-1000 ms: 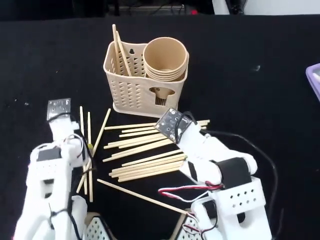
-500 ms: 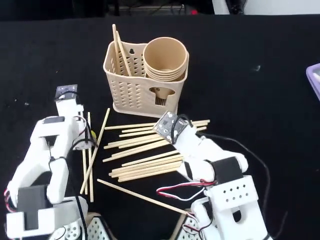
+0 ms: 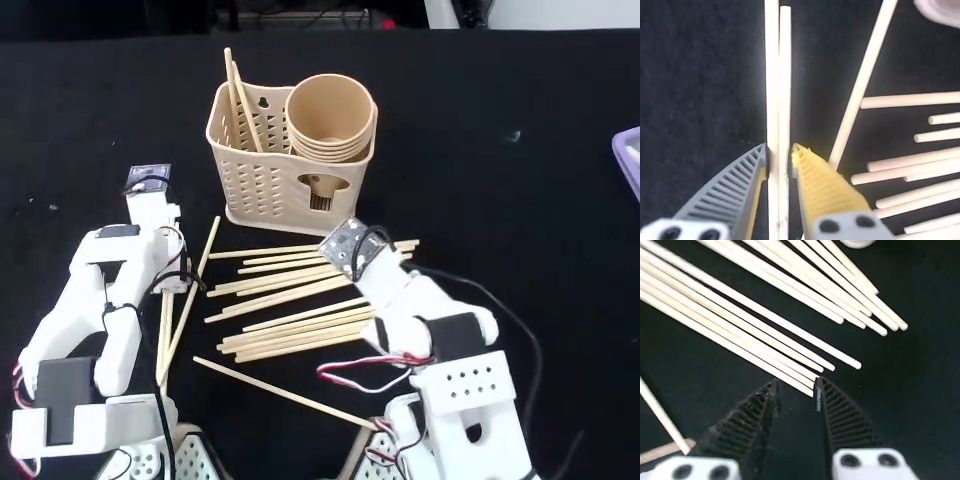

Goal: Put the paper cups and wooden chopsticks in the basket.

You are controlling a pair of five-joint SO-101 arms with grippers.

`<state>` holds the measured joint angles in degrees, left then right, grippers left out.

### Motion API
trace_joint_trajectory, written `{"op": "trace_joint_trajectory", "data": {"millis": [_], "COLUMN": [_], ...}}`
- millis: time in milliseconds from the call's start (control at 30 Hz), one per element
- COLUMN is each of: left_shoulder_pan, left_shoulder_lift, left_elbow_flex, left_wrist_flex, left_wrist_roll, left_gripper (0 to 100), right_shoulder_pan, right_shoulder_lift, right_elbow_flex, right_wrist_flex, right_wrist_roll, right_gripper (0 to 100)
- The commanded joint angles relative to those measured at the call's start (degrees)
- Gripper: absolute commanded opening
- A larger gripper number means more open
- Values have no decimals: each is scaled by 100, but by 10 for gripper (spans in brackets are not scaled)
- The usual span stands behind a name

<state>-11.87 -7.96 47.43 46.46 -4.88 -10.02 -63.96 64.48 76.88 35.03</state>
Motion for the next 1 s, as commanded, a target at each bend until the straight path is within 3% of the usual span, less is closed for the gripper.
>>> {"op": "trace_joint_trajectory", "data": {"millis": [0, 333, 600, 833, 967], "left_shoulder_pan": [-84, -233, -259, -268, -453], "left_shoulder_lift": [105, -404, -1978, -3455, -4440], "left_elbow_flex": [-40, -418, -1147, -1323, -1560], "left_wrist_flex": [-9, 607, 1881, 1495, 1213], "left_wrist_roll": [-141, -167, -396, -105, -35], "left_gripper": [30, 30, 30, 30, 30], "right_shoulder_pan": [387, 1433, 2040, 2207, 2312], "right_shoulder_lift": [13, -831, -2009, -2554, -2862], "right_elbow_flex": [-66, 31, 1103, 2299, 2607], "right_wrist_flex": [-88, -123, -642, -1714, -2198], "right_wrist_roll": [334, 466, 457, -976, -1600], "right_gripper": [117, 117, 117, 110, 10]}}
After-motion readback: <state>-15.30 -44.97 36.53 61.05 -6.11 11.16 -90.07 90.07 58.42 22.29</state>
